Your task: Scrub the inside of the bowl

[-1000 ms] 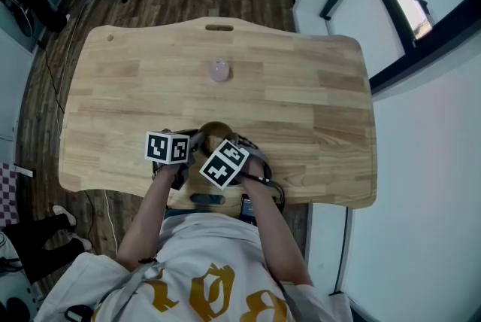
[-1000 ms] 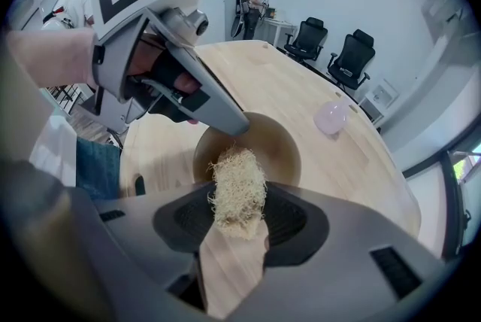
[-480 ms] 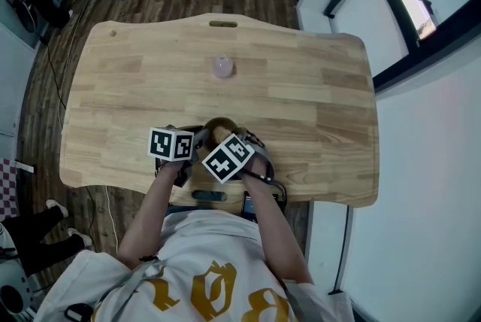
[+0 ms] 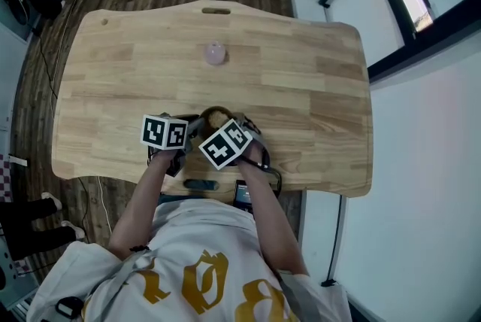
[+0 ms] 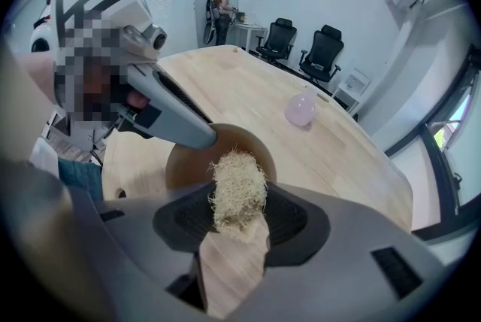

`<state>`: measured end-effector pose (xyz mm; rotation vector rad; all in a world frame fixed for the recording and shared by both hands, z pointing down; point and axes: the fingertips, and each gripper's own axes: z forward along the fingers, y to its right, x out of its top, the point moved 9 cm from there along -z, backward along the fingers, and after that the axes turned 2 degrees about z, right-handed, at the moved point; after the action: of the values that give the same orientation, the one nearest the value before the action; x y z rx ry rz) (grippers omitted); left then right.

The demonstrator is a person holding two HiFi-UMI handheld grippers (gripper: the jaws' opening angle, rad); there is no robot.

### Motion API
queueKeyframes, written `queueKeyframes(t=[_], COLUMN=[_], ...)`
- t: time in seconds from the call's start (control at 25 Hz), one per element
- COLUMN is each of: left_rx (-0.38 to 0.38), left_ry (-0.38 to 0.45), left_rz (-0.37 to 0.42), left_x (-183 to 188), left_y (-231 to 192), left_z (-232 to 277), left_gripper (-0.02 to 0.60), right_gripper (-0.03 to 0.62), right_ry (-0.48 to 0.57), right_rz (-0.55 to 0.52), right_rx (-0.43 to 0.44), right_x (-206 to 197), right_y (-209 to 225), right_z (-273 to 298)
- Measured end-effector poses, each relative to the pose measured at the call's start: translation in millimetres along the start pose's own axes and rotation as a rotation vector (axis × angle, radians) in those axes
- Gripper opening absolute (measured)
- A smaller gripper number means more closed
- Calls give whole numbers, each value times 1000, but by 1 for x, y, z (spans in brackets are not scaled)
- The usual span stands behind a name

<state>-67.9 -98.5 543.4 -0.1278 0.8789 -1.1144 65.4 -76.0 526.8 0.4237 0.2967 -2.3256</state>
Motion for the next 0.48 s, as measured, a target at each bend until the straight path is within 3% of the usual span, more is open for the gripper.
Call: queueKeyframes(t=[0.2,0.48], left_rx=[-3,-13], left_ry=[-1,9], left_rz=[-16,-64], left_x=[0,-1], left_y=[-1,-8], left_z=[2,2], left_gripper=[54,54], right_gripper=[173,173], right_ry=[35,78], right_rz=[-68,-128], right_rx=[50,206], right_x=[0,5], right_y=[-5,-17], right_z=[1,-1])
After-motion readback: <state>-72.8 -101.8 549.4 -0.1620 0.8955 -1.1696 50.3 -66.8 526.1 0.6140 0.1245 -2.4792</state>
